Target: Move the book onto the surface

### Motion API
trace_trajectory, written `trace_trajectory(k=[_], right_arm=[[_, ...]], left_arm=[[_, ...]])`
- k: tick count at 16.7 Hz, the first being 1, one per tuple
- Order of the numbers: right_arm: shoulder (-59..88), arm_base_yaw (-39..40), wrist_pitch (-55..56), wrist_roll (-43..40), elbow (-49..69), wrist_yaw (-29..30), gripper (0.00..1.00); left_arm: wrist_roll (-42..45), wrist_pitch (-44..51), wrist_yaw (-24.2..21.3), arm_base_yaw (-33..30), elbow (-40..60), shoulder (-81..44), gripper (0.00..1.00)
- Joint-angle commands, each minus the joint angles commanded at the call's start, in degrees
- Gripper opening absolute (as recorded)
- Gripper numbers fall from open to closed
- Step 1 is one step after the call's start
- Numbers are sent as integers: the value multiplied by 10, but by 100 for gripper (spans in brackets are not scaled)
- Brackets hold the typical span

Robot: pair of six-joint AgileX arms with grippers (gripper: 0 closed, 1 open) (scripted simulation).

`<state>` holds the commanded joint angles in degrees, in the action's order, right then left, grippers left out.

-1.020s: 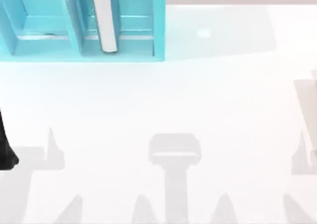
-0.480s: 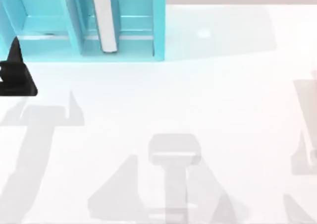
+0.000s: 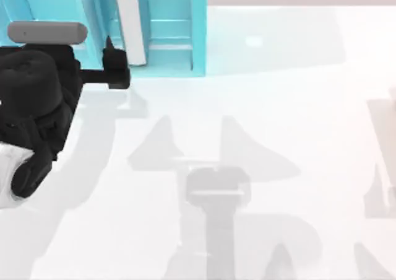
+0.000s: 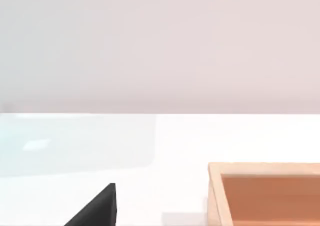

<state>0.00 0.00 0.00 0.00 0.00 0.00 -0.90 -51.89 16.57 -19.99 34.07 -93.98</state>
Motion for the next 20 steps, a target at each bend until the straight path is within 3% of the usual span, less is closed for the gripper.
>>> trace_trajectory(k=[4,8,16,20], right_arm=[[0,0,0,0,0,0,100],[0,0,0,0,0,0,100],[0,0,0,0,0,0,100],[0,0,0,0,0,0,100]], left_arm=[[-2,-105,32,-36,72,-181,100],[-4,-169,49,-56,119,-272,100],[-4,-172,48,-54,131,-285,100],[-3,-140,34,-42,210,-329,100]])
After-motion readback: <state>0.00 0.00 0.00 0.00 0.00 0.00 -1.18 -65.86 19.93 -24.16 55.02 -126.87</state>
